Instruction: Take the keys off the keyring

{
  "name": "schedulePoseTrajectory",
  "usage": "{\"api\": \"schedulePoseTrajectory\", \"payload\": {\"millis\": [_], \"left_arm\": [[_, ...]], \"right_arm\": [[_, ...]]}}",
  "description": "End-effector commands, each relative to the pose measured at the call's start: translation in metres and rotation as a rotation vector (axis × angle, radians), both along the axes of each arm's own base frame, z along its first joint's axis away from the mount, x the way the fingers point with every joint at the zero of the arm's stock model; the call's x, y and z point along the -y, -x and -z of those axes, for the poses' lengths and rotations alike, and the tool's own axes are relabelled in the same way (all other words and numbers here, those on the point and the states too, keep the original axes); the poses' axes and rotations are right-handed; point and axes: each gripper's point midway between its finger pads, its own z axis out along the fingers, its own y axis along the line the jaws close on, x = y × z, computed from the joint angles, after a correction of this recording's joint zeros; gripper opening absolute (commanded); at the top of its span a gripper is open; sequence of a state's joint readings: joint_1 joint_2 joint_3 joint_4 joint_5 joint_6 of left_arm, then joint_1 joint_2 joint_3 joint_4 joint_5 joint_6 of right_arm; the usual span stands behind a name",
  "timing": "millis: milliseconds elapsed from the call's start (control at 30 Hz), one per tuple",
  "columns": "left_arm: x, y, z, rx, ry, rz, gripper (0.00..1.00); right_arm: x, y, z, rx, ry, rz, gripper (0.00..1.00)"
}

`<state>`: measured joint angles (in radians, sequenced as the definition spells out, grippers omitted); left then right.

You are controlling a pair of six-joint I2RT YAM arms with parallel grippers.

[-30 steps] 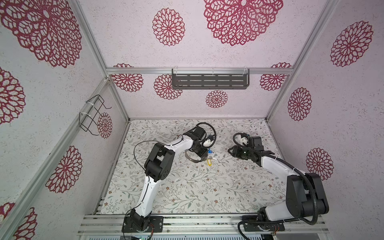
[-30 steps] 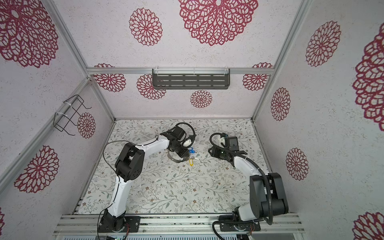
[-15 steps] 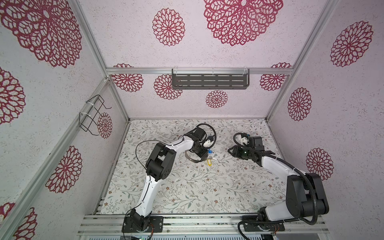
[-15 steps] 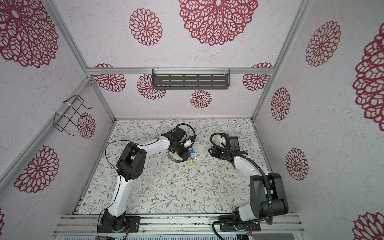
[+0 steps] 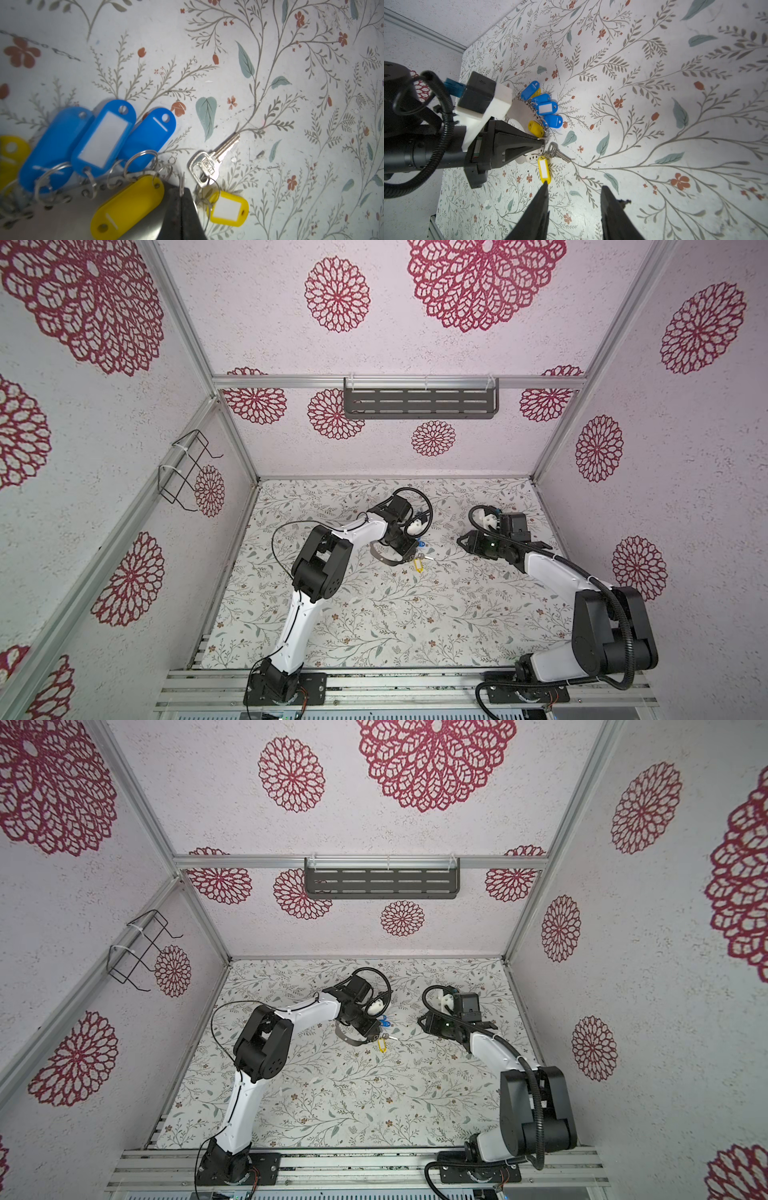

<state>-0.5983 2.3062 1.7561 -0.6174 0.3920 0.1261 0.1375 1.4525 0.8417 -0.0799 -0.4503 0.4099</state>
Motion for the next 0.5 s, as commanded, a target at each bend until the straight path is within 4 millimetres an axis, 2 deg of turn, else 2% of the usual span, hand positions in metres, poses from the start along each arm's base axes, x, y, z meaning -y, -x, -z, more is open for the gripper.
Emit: {"api": "schedulePoseTrajectory", "payload": {"millis": [0, 167, 233, 300, 467], "left_arm": [[-0.006, 0.0, -0.014, 0.012, 0.016, -0.009, 0.0], [-0.013, -0.015, -0.054, 0.089, 0.07, -0.075, 0.0], [-0.014, -0.017, -0.063, 0.12, 0.085, -0.083, 0.0], [-0.013, -0.018, -0.067, 0.129, 0.094, -0.089, 0.0], [-0.013, -0.015, -0.058, 0.112, 0.084, -0.091, 0.0]], "right_arm": [[-0.001, -0.008, -0.025, 0.072, -0.007, -0.026, 0.42], [-0.001, -0.008, -0.026, 0.075, -0.009, -0.028, 0.42], [-0.001, -0.008, -0.026, 0.075, -0.012, -0.027, 0.42], [-0.002, -0.008, -0.026, 0.073, -0.016, -0.029, 0.42], [-0.002, -0.008, -0.027, 0.074, -0.018, -0.033, 0.42]]}}
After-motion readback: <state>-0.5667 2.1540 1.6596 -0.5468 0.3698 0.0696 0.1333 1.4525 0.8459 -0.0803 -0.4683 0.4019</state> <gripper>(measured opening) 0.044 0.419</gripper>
